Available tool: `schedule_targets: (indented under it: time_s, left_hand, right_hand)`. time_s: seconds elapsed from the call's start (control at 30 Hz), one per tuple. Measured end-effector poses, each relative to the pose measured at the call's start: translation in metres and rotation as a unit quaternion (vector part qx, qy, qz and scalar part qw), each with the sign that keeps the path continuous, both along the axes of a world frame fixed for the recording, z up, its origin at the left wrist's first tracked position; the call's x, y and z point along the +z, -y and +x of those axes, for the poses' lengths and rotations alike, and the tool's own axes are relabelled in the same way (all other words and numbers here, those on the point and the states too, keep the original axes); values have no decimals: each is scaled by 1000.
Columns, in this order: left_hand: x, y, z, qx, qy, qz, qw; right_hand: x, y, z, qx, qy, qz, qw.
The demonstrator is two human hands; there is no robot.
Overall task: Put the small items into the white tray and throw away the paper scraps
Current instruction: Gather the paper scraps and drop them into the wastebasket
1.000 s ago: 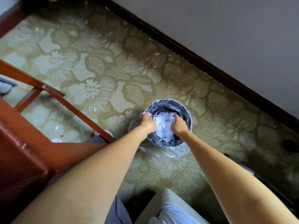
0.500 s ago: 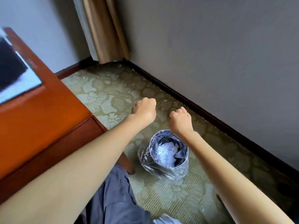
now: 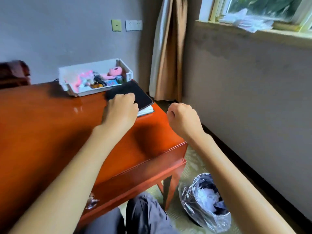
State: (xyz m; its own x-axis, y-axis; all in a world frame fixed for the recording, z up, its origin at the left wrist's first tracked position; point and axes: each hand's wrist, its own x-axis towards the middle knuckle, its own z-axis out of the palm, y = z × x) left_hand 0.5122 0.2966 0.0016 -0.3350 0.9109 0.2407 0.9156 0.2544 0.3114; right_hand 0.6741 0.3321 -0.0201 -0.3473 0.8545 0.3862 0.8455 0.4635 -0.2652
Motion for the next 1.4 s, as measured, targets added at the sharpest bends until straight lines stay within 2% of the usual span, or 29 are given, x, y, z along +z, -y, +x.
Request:
schedule_targets:
  time_s: [0.1, 0.2, 0.4, 0.63, 0.87, 1.03, 1.1, 1.23, 1.4]
  left_hand:
    - [-13, 2, -60, 31, 101, -13, 994]
    - [20, 41, -109, 104, 83, -83, 988]
    - [83, 109, -171, 191, 145, -174, 955]
    - [134, 191, -225, 315, 160, -192, 915]
    - [102, 303, -309, 450, 184, -172, 857]
    - [65, 400, -400, 518, 178, -164, 820]
    - [51, 438, -436, 528, 166, -188, 811]
    - [31, 512, -504, 568, 190, -216, 771]
    - [4, 566, -567, 565, 211, -243, 760]
  right_hand:
    - [19, 3, -67, 41, 1, -49, 998]
    - [41, 9, -138, 102, 30, -120, 987]
    - [98, 43, -231, 203, 102, -246, 942]
    - [141, 103, -312, 315, 180, -289, 886]
    - [120, 200, -427, 404, 227, -294, 836]
    - [90, 300, -532, 479, 267, -324, 771]
    - [74, 341, -573, 519, 276, -302, 751]
    - [41, 421, -641, 592, 323, -215, 706]
    - [-5, 460, -681, 627, 406, -92, 658]
